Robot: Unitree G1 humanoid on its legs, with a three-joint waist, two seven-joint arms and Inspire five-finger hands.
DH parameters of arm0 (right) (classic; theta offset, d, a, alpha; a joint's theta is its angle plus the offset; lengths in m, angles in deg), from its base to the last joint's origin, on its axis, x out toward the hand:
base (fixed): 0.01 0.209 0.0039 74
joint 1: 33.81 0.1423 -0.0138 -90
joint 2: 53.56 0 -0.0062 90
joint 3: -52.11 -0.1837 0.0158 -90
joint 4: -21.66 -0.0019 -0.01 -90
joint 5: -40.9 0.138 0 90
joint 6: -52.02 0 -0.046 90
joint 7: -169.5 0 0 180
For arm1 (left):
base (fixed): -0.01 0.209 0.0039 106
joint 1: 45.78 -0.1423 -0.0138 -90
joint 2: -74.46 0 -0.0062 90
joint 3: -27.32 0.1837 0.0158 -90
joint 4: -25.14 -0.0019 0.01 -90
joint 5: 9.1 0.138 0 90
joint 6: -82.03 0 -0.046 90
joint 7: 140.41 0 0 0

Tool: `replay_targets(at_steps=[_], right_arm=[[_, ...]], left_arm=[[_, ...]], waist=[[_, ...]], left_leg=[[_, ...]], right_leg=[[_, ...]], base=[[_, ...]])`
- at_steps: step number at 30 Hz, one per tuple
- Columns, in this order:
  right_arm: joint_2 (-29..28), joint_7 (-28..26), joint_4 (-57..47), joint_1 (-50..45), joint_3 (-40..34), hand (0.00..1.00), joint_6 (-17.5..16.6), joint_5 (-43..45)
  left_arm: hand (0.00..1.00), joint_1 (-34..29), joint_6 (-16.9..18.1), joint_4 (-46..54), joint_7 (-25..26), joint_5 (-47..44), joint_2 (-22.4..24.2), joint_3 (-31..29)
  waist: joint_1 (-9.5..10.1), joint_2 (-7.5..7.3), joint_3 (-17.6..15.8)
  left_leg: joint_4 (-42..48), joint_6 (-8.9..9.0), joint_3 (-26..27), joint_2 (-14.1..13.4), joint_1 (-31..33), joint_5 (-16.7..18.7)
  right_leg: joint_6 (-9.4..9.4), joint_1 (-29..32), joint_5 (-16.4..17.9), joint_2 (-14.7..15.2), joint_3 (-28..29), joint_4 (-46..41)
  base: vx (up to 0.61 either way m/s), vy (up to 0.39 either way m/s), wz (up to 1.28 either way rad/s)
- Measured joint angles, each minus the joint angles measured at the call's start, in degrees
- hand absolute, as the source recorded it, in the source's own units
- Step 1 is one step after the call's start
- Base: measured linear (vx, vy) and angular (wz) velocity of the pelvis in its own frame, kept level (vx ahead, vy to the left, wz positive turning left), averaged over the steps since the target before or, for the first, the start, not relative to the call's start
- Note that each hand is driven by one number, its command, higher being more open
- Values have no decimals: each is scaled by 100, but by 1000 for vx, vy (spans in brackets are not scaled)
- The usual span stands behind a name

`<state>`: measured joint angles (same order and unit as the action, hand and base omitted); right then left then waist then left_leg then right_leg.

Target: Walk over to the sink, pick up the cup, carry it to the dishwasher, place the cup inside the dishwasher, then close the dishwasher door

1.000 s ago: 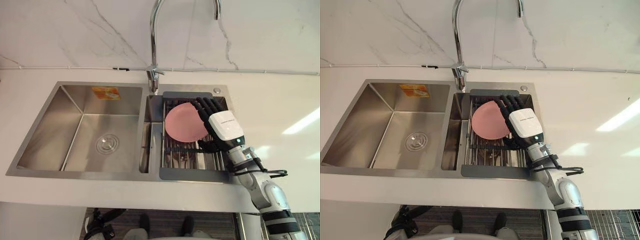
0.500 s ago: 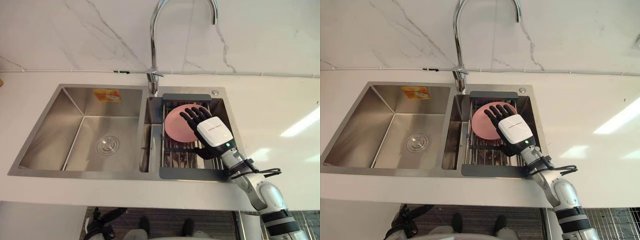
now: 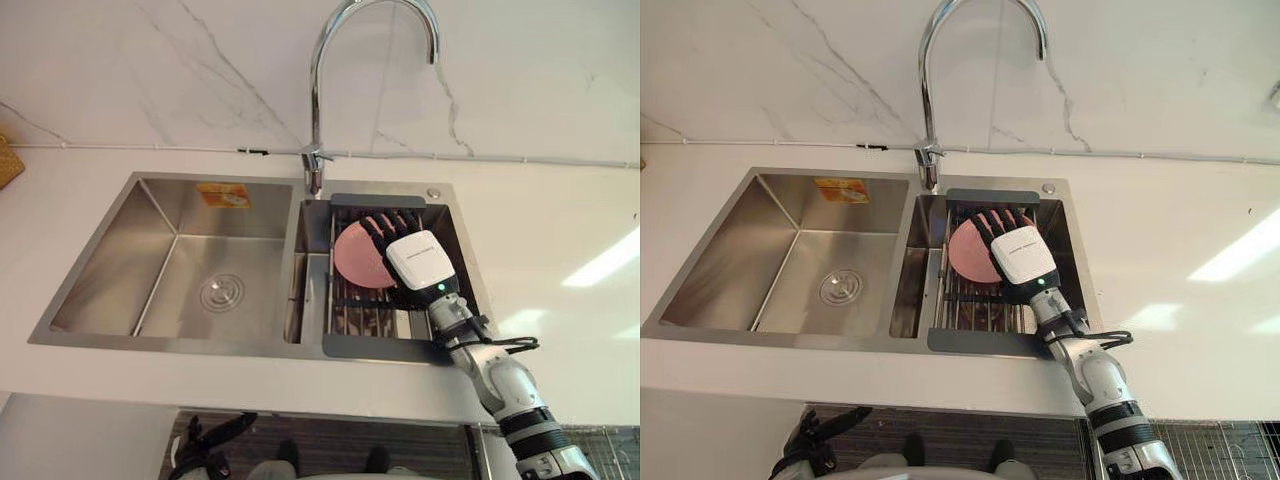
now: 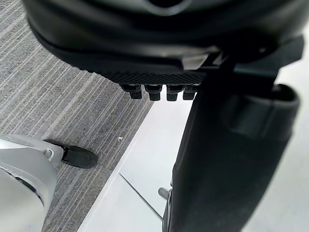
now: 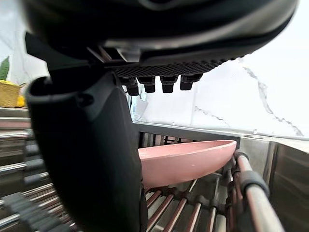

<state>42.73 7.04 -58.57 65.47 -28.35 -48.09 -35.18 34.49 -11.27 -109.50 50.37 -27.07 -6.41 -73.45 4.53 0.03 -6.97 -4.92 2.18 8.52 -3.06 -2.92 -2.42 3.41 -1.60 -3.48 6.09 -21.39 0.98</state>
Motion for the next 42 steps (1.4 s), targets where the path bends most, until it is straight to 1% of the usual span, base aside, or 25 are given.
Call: replay_targets(at_steps=[6,12,14,18,22,25,26,30,32,33,35,37,39,40,42], right_arm=[[-45,29,521,197,239,0,161,-64],[-136,47,986,407,332,0,350,-181],[-158,360,1035,531,331,0,389,-174],[-168,421,1050,725,329,0,492,-157],[-168,423,1046,727,317,0,467,74],[-154,422,902,716,147,0,334,298],[-149,421,776,683,41,0,247,452],[-79,412,144,438,-275,0,-24,1035],[-74,384,-316,396,-746,0,-122,1705],[-73,375,-428,396,-886,0,-136,1890],[-63,268,-861,366,-1448,0,-212,2649],[-60,149,-1208,229,-1772,0,-253,3174],[-61,37,-1620,-58,-2037,0,-280,3534],[-64,-41,-1858,-291,-2170,0,-329,3784],[-66,-133,-2076,-606,-2311,0,-377,4041]], left_arm=[[100,1,0,-19,8,13,-12,11],[100,13,0,-20,18,137,-71,10],[100,14,0,-20,25,215,-82,5],[100,10,4,-20,50,220,-103,-4],[100,0,17,-20,60,222,-132,-9],[100,-7,56,-20,62,226,-128,-20],[100,-19,73,-20,60,226,-114,-46],[100,-40,113,-18,59,227,-77,-242],[100,-49,126,-12,59,238,-74,-311],[100,-54,126,-10,58,246,-72,-334],[100,-103,125,21,62,397,-58,-405],[100,-193,110,169,87,457,-40,-434],[100,-271,109,365,94,458,26,-568],[100,-300,110,525,67,468,80,-690],[100,-335,110,763,-3,468,87,-692]], waist=[[38,-38,25],[48,-119,74],[77,-119,74],[121,-126,78],[106,-127,79],[104,-128,79],[106,-128,79],[96,-125,78],[96,-118,73],[96,-117,73],[90,-113,74],[41,-106,74],[-9,-95,80],[-77,-85,80],[-124,-63,77]], left_leg=[[-25,-4,-33,5,-39,-23],[-32,8,-65,7,-78,-58],[-34,7,-78,9,-81,-74],[-38,2,-106,23,-97,-82],[-38,-50,-113,47,-89,-122],[-37,-41,-112,43,-76,-113],[-36,-15,-111,36,-77,-92],[-36,-13,-78,4,-88,-72],[-36,-10,-55,-17,-112,-69],[-36,-9,-50,-21,-123,-65],[-36,0,-20,-31,-200,-38],[-37,-3,-27,-28,-256,-16],[-37,-14,-70,-17,-281,4],[-37,-26,-136,-5,-296,13],[5,-24,-181,3,-371,36]], right_leg=[[15,-51,10,4,-47,6],[14,-105,7,3,-68,8],[10,-118,0,3,-80,23],[13,-171,-26,2,-110,87],[31,-210,-84,4,-118,192],[16,-215,-119,-6,-108,238],[9,-215,-130,-15,-91,253],[-16,-215,-150,-55,-45,279],[-18,-226,-152,-79,-14,280],[-18,-236,-152,-85,-8,281],[-18,-294,-150,-98,42,286],[-7,-352,-138,-95,53,287],[17,-382,-70,-76,28,238],[17,-383,18,-42,-34,123],[27,-372,192,11,-66,-126]], base=[[15,1,3],[-19,2,2],[-31,3,4],[-1,3,3],[4,2,1],[-1,2,-1],[-7,2,-5],[-9,-4,-7],[-7,-8,-6],[3,-4,-6],[16,5,-7],[10,6,3],[19,12,14],[23,10,22],[35,13,14]])
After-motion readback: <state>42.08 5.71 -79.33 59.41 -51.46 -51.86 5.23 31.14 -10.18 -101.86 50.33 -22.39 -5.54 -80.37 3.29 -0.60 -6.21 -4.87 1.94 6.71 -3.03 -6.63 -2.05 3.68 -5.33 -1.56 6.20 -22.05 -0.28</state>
